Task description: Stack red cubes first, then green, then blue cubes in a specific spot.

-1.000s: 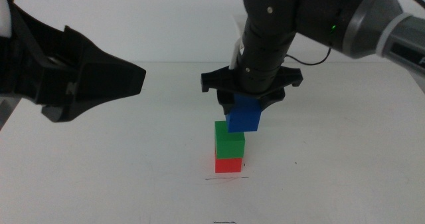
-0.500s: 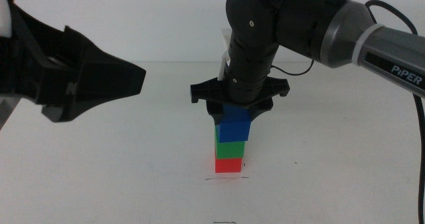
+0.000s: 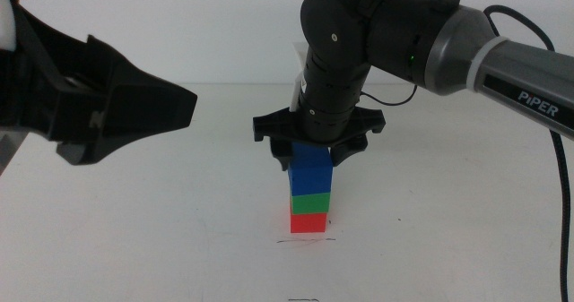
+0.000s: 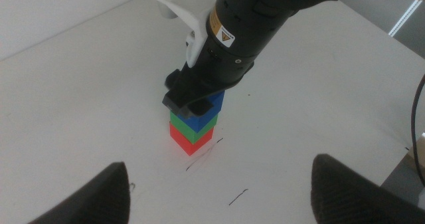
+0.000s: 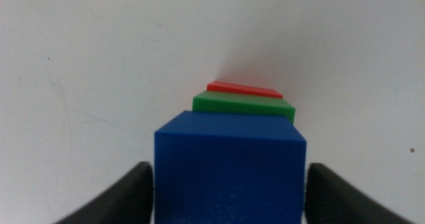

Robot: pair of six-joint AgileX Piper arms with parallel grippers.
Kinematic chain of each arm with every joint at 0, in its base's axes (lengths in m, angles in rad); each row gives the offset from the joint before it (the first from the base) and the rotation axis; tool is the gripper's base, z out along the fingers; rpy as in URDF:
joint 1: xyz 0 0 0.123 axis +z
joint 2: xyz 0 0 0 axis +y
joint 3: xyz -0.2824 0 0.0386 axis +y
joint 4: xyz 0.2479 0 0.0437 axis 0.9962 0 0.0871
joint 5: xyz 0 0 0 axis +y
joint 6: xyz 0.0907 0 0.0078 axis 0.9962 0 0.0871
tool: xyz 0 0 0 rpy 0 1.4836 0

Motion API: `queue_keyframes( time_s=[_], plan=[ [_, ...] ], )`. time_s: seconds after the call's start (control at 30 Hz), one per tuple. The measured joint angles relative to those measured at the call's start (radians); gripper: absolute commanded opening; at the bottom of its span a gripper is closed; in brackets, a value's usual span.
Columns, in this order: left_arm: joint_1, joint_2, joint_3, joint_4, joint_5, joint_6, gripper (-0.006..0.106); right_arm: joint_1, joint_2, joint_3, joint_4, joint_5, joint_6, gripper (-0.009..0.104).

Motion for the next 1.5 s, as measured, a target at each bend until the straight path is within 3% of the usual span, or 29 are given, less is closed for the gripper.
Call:
queue_keyframes(
  time_s=[0.13,0.27,0.63,0.83,1.17,1.5],
  plan=[
    [0.0,0.0,0.0,0.0,0.0,0.0,0.093,0.0,0.0,0.0,-0.001,-0.012,0.0,0.081],
    [0.0,0.0,0.0,0.0,0.0,0.0,0.093,-0.004,-0.004,0.0,-0.001,-0.013,-0.011,0.086],
    [0.0,0.0,0.0,0.0,0.0,0.0,0.093,-0.146,-0.294,0.077,-0.011,0.013,-0.192,0.086],
    [0.0,0.0,0.0,0.0,0.0,0.0,0.093,-0.336,-0.602,0.317,0.004,-0.109,-0.243,0.086],
    [0.0,0.0,0.0,0.0,0.0,0.0,0.093,-0.665,-0.969,0.623,0.089,-0.255,-0.403,0.086],
    [0.0,0.0,0.0,0.0,0.0,0.0,0.093,-0.711,-1.003,0.642,0.105,-0.244,-0.42,0.086]
  ],
)
